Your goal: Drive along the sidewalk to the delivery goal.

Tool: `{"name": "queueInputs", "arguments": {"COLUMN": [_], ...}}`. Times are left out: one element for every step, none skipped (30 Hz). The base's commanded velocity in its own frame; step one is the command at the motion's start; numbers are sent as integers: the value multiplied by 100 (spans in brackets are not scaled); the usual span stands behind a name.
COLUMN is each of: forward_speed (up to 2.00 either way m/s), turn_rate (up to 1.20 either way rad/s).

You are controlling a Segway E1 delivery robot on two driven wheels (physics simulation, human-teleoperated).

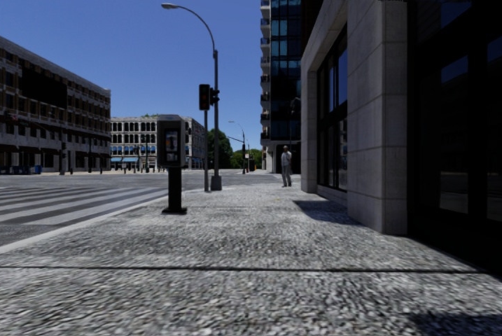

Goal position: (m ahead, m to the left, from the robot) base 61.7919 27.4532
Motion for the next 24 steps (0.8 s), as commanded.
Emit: {"name": "queueInputs", "arguments": {"forward_speed": [200,200,200,200,200,200,200,200,200,200,200,200,200,200,200,200,200,200,200,200,200,200,200,200], "turn_rate": [0,0,0,0,0,0,0,0,0,0,0,0,0,0,0,0,0,0,0,0,0,0,0,0]}}
